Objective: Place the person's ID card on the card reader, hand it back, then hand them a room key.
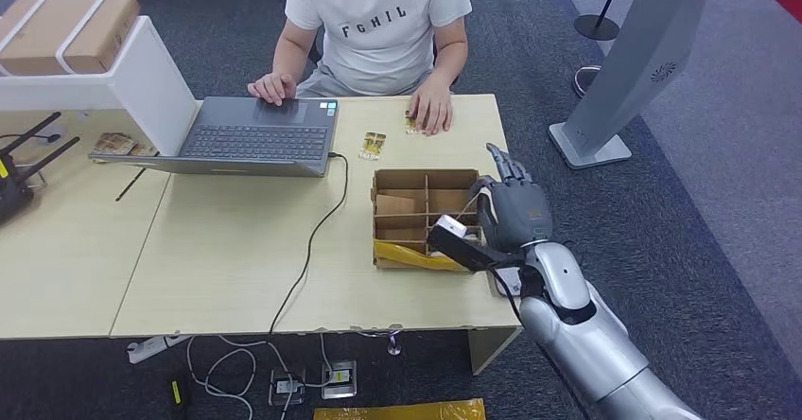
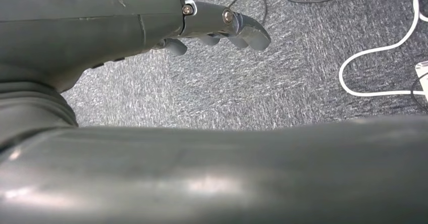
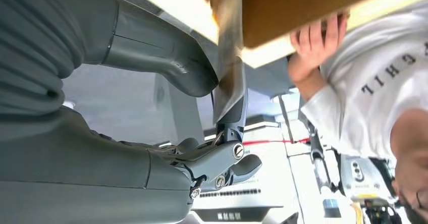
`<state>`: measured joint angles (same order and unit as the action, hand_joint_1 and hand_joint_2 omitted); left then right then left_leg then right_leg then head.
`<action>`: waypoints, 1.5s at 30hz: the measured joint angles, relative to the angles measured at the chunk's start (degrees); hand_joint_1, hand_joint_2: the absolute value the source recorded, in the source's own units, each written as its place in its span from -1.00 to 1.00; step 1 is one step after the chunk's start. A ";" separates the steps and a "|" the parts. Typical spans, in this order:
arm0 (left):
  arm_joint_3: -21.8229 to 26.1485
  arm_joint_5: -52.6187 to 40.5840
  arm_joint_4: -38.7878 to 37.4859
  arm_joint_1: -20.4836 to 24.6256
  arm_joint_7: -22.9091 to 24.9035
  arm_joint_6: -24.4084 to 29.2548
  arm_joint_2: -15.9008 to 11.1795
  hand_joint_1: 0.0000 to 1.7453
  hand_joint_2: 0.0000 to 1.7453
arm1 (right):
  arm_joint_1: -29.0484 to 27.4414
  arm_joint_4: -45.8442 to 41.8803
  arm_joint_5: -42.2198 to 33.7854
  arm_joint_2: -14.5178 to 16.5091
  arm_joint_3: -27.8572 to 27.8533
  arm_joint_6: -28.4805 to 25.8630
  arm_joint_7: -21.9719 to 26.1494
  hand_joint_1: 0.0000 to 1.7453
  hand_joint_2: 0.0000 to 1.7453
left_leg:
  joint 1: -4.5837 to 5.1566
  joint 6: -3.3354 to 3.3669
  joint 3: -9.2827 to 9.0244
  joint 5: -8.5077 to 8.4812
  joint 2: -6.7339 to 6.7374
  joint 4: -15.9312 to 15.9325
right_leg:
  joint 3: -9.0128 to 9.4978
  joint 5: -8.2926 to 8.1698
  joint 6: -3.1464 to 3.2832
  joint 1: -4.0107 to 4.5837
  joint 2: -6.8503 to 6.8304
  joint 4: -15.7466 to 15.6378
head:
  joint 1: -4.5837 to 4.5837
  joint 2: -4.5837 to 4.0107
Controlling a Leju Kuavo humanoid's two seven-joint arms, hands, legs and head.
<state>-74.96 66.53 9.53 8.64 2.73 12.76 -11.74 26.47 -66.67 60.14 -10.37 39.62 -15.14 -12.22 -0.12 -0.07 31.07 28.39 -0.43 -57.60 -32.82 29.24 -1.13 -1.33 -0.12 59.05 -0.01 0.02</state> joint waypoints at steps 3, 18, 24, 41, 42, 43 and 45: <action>-0.03 0.00 0.00 0.00 0.00 0.00 0.00 -1.00 -1.00 | 0.03 -2.11 0.42 -0.71 -0.87 0.18 -0.17 1.00 1.00 | 0.00 0.00 0.00 0.00 0.03 0.00 | -0.01 -0.01 0.01 0.00 0.05 0.00 | -0.01 0.00; -0.05 0.90 0.00 0.00 0.27 0.03 0.07 -1.00 -1.00 | 0.05 -6.51 1.56 -1.41 -2.88 0.24 1.05 1.00 1.00 | -0.04 -0.01 0.00 0.00 0.07 0.01 | -0.01 -0.01 0.02 0.04 0.08 0.00 | -0.01 0.00; -0.05 0.84 0.00 0.01 0.28 0.08 0.04 -1.00 -1.00 | 1.40 -6.15 3.56 -1.46 -2.93 -1.14 0.49 1.00 1.00 | -0.04 -0.01 0.01 -0.01 0.08 0.01 | -0.02 -0.02 0.03 0.04 0.10 0.01 | -0.01 0.00; -1.15 -2.11 0.00 0.42 -0.51 -0.43 0.00 -1.00 -1.00 | 16.37 2.61 9.60 -0.81 -3.54 1.42 0.41 1.00 1.00 | -0.05 -0.07 0.05 -0.09 0.06 0.01 | -0.02 -0.07 0.04 0.04 0.07 0.03 | -0.01 0.00; -1.25 -2.13 0.00 0.45 -0.51 -0.51 -0.08 -1.00 -1.00 | 17.38 3.79 10.08 -0.49 -3.40 1.57 0.44 1.00 1.00 | -0.05 -0.08 0.05 -0.10 0.06 0.01 | -0.02 -0.07 0.04 0.04 0.08 0.03 | -0.01 0.00; -1.32 -2.13 0.00 0.50 -0.50 -0.62 -0.17 -1.00 -1.00 | 18.25 4.95 10.53 -0.19 -3.24 1.72 0.42 1.00 1.00 | -0.06 -0.08 0.05 -0.10 0.06 0.01 | -0.02 -0.08 0.04 0.05 0.08 0.03 | 0.00 0.00; -1.42 -1.97 0.00 0.59 -0.50 -0.78 -0.38 -1.00 -1.00 | 19.49 7.04 11.18 0.34 -2.95 1.88 0.35 1.00 1.00 | -0.08 -0.08 0.05 -0.10 0.05 0.01 | -0.02 -0.08 0.05 0.07 0.06 0.03 | -0.01 0.00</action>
<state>-76.37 64.55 9.53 9.22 2.23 11.98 -12.12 45.96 -59.63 71.32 -10.04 36.67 -13.26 -11.87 -0.19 -0.15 31.12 28.30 -0.38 -57.60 -32.83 29.16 -1.08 -1.26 -0.07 59.08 -0.01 0.02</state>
